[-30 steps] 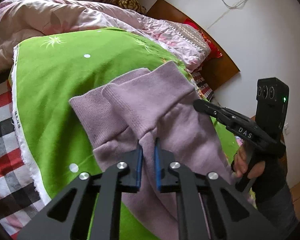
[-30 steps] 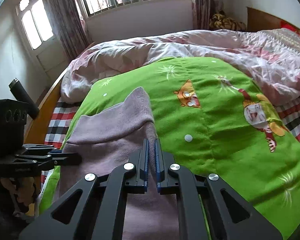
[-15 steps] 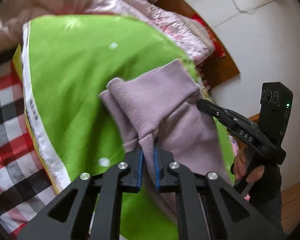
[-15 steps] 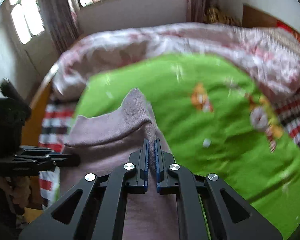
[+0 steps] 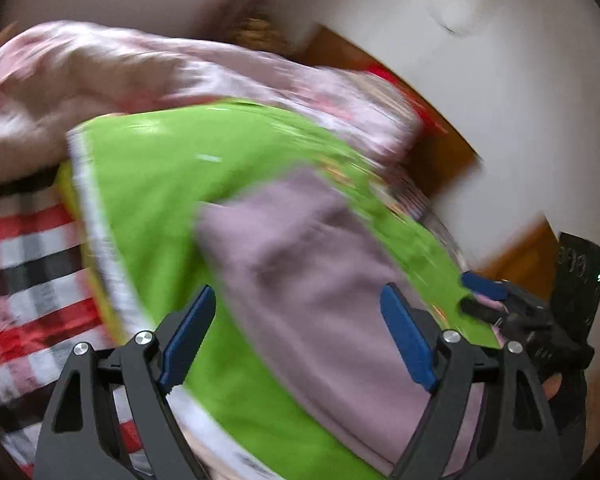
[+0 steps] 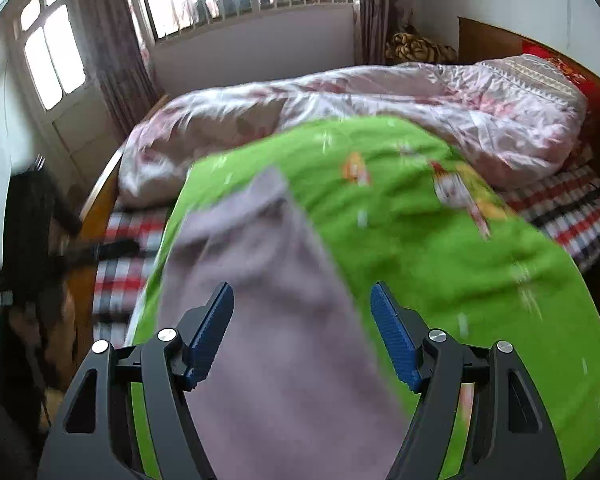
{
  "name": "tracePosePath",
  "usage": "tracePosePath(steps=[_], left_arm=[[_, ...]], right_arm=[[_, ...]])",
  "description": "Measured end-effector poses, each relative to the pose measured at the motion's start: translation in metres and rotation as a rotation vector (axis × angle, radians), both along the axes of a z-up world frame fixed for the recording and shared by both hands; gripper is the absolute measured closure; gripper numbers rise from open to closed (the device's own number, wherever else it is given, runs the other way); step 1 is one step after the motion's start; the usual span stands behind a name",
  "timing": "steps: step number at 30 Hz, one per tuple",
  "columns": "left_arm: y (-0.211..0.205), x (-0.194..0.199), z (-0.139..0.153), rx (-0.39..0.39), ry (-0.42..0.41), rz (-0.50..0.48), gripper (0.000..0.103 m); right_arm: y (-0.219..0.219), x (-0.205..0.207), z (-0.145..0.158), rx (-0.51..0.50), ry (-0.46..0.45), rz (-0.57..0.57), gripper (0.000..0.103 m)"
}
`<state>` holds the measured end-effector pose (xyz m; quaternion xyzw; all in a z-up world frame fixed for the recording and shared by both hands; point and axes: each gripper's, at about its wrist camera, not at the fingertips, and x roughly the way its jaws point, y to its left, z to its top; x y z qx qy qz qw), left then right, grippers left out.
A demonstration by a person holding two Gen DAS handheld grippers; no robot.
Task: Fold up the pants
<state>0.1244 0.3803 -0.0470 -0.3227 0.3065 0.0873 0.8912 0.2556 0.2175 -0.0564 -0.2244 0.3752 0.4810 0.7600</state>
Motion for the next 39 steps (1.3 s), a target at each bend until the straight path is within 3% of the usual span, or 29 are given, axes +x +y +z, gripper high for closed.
tracePosePath(steps=[4, 6, 9, 11, 13, 19, 22, 24, 26, 29, 31, 33, 34, 36, 38, 39], left_arm=[[-0.044, 0.021, -0.005, 0.036, 0.038, -0.167, 0.018], [-0.053, 0.023, -0.015, 0.033, 0.083, -0.169, 0.018], [-0.051, 0.017, -0.027, -0.025, 0.105, -0.164, 0.019], [-0.051, 0.005, -0.027, -0.048, 0.096, -0.145, 0.029], [-0.053, -0.001, -0.025, -0.049, 0.092, -0.152, 0.035], [-0.063, -0.004, -0.029, -0.011, 0.093, -0.179, 0.040], [-0.078, 0.005, -0.024, 0.051, 0.084, -0.224, 0.039], [-0.087, 0.018, -0.032, 0.129, 0.150, -0.249, 0.039], [-0.086, 0.024, -0.038, 0.147, 0.173, -0.255, 0.038], [-0.079, 0.028, -0.038, 0.113, 0.194, -0.262, 0.038], [-0.076, 0.030, -0.039, 0.100, 0.205, -0.262, 0.038], [-0.078, 0.033, -0.037, 0.114, 0.232, -0.254, 0.038], [-0.080, 0.034, -0.036, 0.121, 0.248, -0.244, 0.038], [-0.085, 0.037, -0.027, 0.174, 0.303, -0.187, 0.032], [-0.094, 0.040, -0.009, 0.234, 0.273, -0.159, 0.029], [-0.100, 0.043, -0.001, 0.242, 0.244, -0.174, 0.027]], right_arm=[[-0.049, -0.065, -0.009, -0.064, -0.054, 0.009, 0.037], [-0.071, -0.100, -0.010, -0.012, -0.014, 0.056, 0.052], [-0.088, -0.132, -0.025, -0.002, 0.021, 0.093, 0.061], [-0.094, -0.138, -0.038, -0.011, 0.049, 0.082, 0.071], [-0.098, -0.136, -0.049, -0.012, 0.070, 0.054, 0.074], [-0.095, -0.128, -0.068, -0.034, 0.081, 0.013, 0.085], [-0.096, -0.130, -0.072, -0.033, 0.061, 0.005, 0.090], [-0.097, -0.133, -0.072, -0.026, 0.054, -0.001, 0.097], [-0.097, -0.137, -0.065, -0.009, 0.064, 0.013, 0.097], [-0.100, -0.140, -0.060, 0.018, 0.088, 0.009, 0.097], [-0.099, -0.139, -0.076, -0.009, 0.120, -0.006, 0.097], [-0.102, -0.136, -0.076, 0.025, 0.135, -0.022, 0.094], [-0.104, -0.136, -0.073, 0.022, 0.145, -0.026, 0.090], [-0.111, -0.138, -0.058, 0.023, 0.126, -0.037, 0.053], [-0.128, -0.138, -0.038, 0.079, 0.081, -0.057, 0.039], [-0.142, -0.134, -0.026, 0.107, 0.053, -0.093, 0.039]])
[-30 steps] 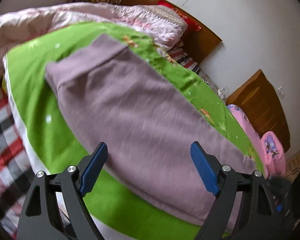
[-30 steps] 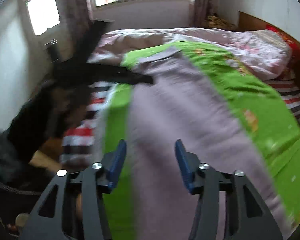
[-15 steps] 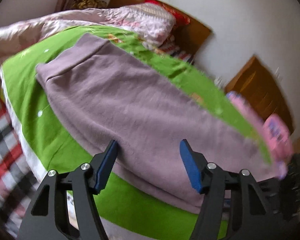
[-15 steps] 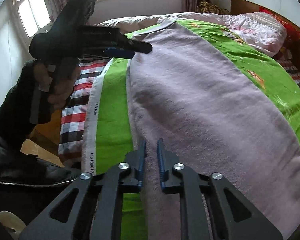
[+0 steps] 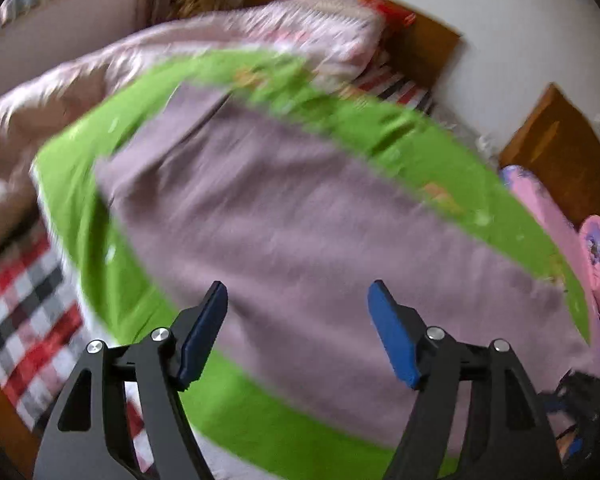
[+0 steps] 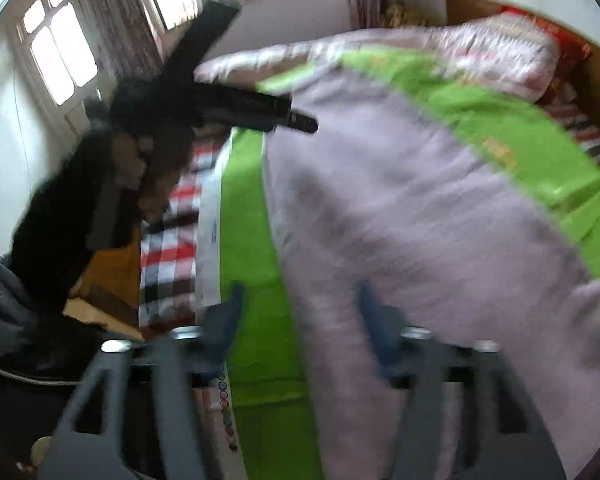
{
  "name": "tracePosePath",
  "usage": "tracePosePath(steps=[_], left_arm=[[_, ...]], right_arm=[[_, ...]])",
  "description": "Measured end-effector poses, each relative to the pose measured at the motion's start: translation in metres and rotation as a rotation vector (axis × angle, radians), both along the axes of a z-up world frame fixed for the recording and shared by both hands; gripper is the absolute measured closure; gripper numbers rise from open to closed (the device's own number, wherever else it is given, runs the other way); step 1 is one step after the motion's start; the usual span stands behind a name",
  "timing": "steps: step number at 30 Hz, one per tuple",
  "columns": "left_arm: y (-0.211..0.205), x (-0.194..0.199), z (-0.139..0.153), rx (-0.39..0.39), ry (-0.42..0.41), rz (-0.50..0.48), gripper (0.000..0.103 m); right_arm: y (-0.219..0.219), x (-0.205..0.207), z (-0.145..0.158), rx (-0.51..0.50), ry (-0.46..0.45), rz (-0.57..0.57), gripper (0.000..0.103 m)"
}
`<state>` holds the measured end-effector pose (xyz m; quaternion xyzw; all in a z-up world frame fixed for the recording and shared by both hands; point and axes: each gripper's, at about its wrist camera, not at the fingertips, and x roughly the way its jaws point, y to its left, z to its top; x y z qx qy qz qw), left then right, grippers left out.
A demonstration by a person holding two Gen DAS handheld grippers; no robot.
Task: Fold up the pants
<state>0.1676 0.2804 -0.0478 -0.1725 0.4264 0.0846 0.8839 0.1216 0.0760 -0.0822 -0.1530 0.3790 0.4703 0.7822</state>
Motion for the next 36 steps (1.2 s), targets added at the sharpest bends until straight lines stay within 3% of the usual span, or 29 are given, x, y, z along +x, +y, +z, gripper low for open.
tracePosePath(steps=[2, 4, 7, 8, 11, 12, 13, 16, 17, 20, 23, 25, 26, 28, 31, 32, 36], left_arm=[[-0.023, 0.013, 0.016, 0.009, -0.041, -0.067, 0.018], [-0.057, 0.029, 0.021, 0.019, -0.047, -0.164, 0.017], [-0.111, 0.046, 0.015, 0.055, -0.026, -0.310, 0.012], [-0.128, 0.052, 0.008, 0.077, -0.007, -0.353, 0.009], [-0.153, 0.068, -0.031, 0.105, 0.106, -0.382, 0.008], [-0.156, 0.071, -0.041, 0.117, 0.127, -0.376, 0.004], [-0.164, 0.069, -0.043, 0.184, 0.099, -0.389, 0.001], [-0.174, 0.075, -0.035, 0.233, 0.149, -0.351, 0.003], [-0.178, 0.076, -0.025, 0.233, 0.136, -0.341, 0.003], [-0.225, 0.079, 0.012, 0.241, 0.020, -0.447, 0.003], [-0.313, 0.085, 0.024, 0.220, -0.044, -0.693, 0.002], [-0.379, 0.090, 0.013, 0.195, -0.048, -0.862, 0.002], [-0.402, 0.091, 0.005, 0.189, -0.039, -0.907, 0.002], [-0.437, 0.098, -0.017, 0.178, 0.005, -0.953, 0.002], [-0.456, 0.111, -0.048, 0.229, 0.035, -0.934, 0.002], [-0.458, 0.111, -0.048, 0.246, 0.006, -0.941, 0.002], [-0.462, 0.110, -0.049, 0.267, 0.012, -0.940, 0.002]], right_arm=[[-0.027, 0.013, 0.012, -0.015, -0.061, -0.118, 0.039], [-0.059, 0.031, 0.014, -0.113, -0.141, -0.296, 0.038], [-0.115, 0.047, 0.006, -0.222, -0.159, -0.510, 0.030], [-0.134, 0.049, -0.001, -0.260, -0.143, -0.570, 0.023], [-0.197, 0.038, -0.041, -0.323, 0.036, -0.700, 0.019], [-0.218, 0.027, -0.042, -0.234, 0.069, -0.717, 0.015], [-0.228, 0.017, -0.042, -0.201, 0.082, -0.714, 0.014], [-0.254, -0.020, -0.029, -0.234, 0.016, -0.744, 0.015], [-0.268, -0.032, -0.020, -0.177, 0.001, -0.764, 0.015], [-0.302, -0.046, -0.013, -0.045, 0.007, -0.819, 0.015], [-0.320, -0.035, -0.021, -0.077, 0.002, -0.913, 0.014], [-0.328, -0.028, -0.038, -0.142, 0.063, -0.930, 0.014], [-0.328, -0.034, -0.039, -0.167, 0.030, -0.898, 0.014], [-0.335, -0.045, -0.041, -0.156, 0.049, -0.892, 0.014], [-0.353, -0.070, -0.043, -0.147, 0.053, -0.917, 0.014], [-0.358, -0.079, -0.043, -0.127, 0.045, -0.909, 0.014], [-0.360, -0.100, -0.042, -0.118, 0.041, -0.898, 0.014]])
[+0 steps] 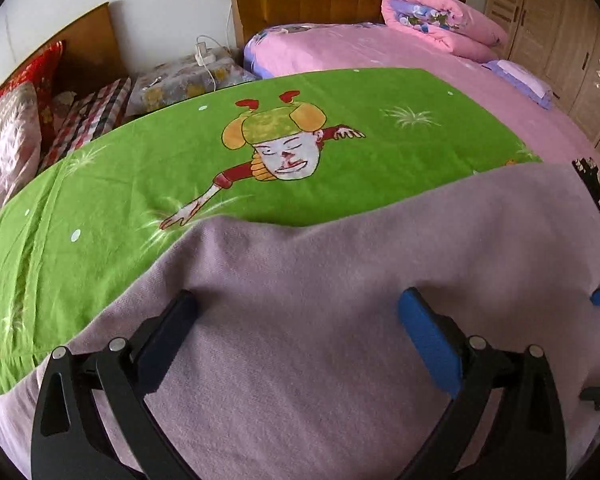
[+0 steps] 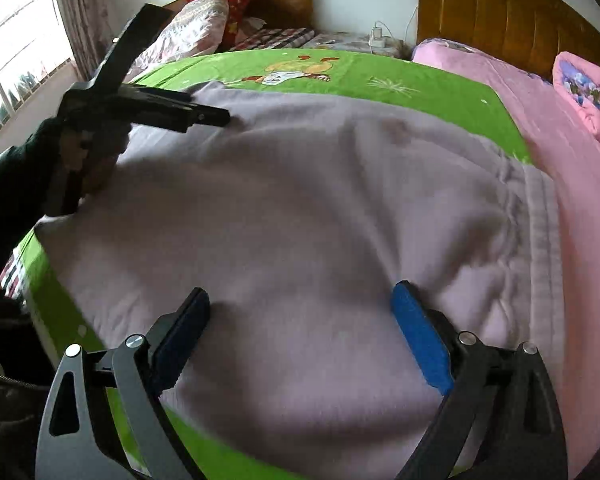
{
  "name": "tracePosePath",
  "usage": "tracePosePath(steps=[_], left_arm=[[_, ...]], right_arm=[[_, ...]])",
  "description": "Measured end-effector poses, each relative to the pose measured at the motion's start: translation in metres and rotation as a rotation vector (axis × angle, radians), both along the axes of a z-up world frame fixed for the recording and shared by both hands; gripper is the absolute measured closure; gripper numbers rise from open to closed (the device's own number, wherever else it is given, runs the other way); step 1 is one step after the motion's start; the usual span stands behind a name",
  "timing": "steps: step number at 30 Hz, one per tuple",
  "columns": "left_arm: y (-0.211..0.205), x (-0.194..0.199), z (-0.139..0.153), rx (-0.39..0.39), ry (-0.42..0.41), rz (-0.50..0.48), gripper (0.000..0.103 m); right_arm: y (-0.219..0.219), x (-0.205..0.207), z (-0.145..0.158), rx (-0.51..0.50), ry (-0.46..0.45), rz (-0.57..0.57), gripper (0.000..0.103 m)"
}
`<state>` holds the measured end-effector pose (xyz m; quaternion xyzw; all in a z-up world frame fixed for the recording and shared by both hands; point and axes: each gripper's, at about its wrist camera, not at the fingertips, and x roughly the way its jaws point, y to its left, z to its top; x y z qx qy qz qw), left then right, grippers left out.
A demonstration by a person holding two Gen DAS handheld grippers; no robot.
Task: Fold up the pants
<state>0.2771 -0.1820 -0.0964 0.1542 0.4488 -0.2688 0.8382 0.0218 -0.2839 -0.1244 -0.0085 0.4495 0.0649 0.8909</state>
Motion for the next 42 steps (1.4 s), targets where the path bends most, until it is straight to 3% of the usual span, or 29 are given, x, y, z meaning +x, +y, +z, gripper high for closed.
tracePosePath(steps=[3, 6, 9, 11, 20, 26, 31, 33, 35, 37, 38, 40, 42], left_arm=[[-0.001, -0.001, -0.002, 0.006, -0.011, 0.008, 0.001], [-0.002, -0.006, -0.003, 0.002, -0.024, 0.012, 0.001], [0.000, -0.009, -0.003, -0.002, -0.023, 0.012, 0.001], [0.001, -0.009, -0.003, -0.007, -0.021, 0.011, 0.001], [0.000, -0.010, -0.003, -0.012, -0.020, 0.014, 0.001], [0.002, -0.011, -0.002, -0.026, -0.015, 0.013, 0.002], [0.003, -0.011, 0.000, -0.029, -0.008, 0.005, 0.002], [0.012, -0.015, 0.007, -0.048, 0.018, 0.021, 0.002], [0.035, -0.030, 0.029, -0.138, 0.029, 0.031, 0.002], [0.065, -0.050, 0.053, -0.199, -0.031, 0.024, 0.002], [0.075, -0.056, 0.058, -0.188, -0.058, 0.033, 0.002], [0.108, -0.067, 0.061, -0.142, -0.112, 0.098, 0.002], [0.140, -0.070, 0.057, -0.125, -0.091, 0.176, 0.002]], right_arm=[[0.002, 0.002, 0.011, -0.025, -0.020, -0.028, 0.014], [-0.010, 0.004, 0.029, -0.047, -0.142, -0.108, 0.010], [-0.035, 0.015, 0.006, -0.058, -0.054, -0.200, 0.009], [-0.037, 0.009, -0.005, -0.086, -0.080, -0.172, 0.008], [-0.040, 0.009, -0.006, -0.095, -0.043, -0.186, 0.007], [-0.041, 0.005, -0.008, -0.081, -0.068, -0.180, 0.004], [-0.036, 0.013, -0.004, -0.114, -0.007, -0.206, 0.005], [-0.029, 0.019, -0.001, -0.158, 0.047, -0.253, 0.005], [-0.019, 0.026, 0.006, -0.229, 0.085, -0.327, 0.005], [-0.002, 0.032, 0.023, -0.332, 0.031, -0.447, 0.005], [0.012, 0.036, 0.036, -0.315, -0.029, -0.460, 0.005], [0.037, 0.046, 0.051, -0.234, -0.103, -0.400, 0.005], [0.076, 0.065, 0.060, -0.201, -0.149, -0.273, 0.005]])
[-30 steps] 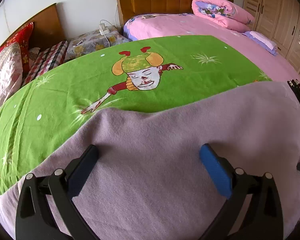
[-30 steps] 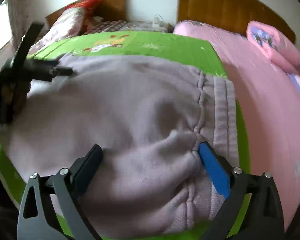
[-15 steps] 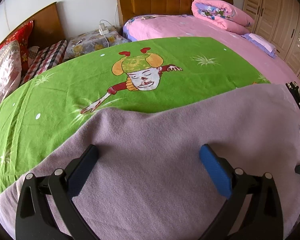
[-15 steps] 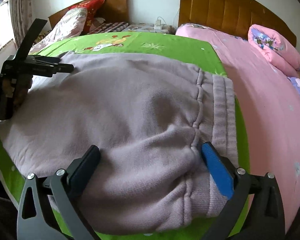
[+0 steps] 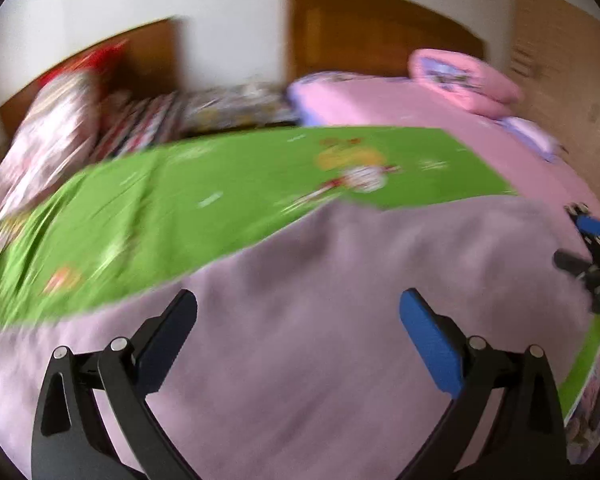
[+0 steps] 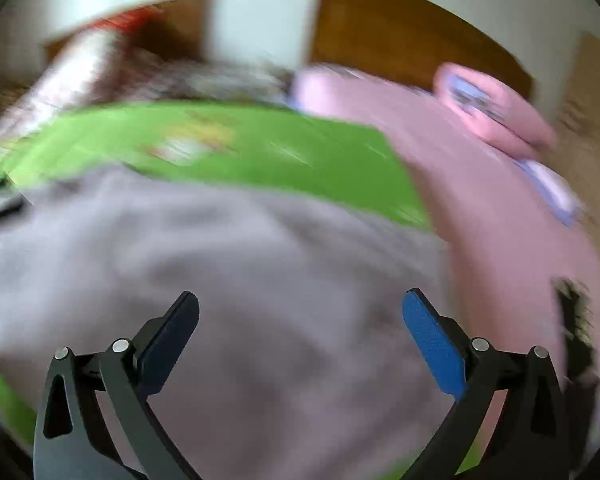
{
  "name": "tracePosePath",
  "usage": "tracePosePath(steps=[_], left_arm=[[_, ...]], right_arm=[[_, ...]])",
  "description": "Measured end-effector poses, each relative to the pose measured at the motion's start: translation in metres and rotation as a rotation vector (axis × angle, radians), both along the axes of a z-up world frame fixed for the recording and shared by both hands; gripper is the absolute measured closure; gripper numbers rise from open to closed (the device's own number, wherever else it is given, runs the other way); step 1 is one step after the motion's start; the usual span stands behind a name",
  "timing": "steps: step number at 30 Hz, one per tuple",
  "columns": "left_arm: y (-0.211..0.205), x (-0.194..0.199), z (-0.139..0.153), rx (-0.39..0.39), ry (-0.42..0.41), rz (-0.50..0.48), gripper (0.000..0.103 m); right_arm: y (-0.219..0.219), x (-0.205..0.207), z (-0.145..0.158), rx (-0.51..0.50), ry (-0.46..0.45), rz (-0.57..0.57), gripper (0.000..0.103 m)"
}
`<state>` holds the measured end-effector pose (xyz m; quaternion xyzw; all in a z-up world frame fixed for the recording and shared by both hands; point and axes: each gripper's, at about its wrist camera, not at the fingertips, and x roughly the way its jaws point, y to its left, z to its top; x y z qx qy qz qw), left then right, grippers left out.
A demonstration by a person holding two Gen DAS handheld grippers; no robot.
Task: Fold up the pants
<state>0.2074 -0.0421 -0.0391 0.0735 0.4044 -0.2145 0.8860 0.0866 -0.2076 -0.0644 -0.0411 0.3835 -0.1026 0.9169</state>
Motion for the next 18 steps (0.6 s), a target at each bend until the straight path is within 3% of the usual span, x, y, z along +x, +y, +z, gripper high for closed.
tracePosePath(steps=[2, 6, 8, 10, 13, 16, 18], left_arm=[[0.037, -0.004, -0.006, -0.020, 0.024, 0.098, 0.002], [0.091, -0.007, -0.018, -0.046, 0.042, 0.237, 0.002], [0.114, -0.002, -0.032, -0.037, 0.087, 0.291, 0.002], [0.129, -0.002, -0.042, -0.047, 0.111, 0.308, 0.002], [0.134, -0.009, -0.038, -0.058, 0.105, 0.272, 0.002], [0.157, -0.012, -0.018, -0.138, 0.069, 0.291, 0.002], [0.178, -0.007, -0.012, -0.162, 0.051, 0.350, 0.002]], right_arm=[[0.039, 0.022, -0.004, -0.011, 0.011, 0.128, 0.005], [0.088, 0.055, -0.029, -0.015, 0.079, 0.266, 0.005], [0.104, 0.066, -0.049, -0.036, 0.154, 0.313, 0.005], [0.104, 0.072, -0.069, -0.047, 0.230, 0.298, 0.005], [0.075, 0.072, -0.070, 0.104, 0.252, 0.247, 0.005], [0.072, 0.072, -0.059, 0.013, 0.250, 0.190, 0.005], [0.078, 0.073, -0.045, 0.019, 0.206, 0.211, 0.005]])
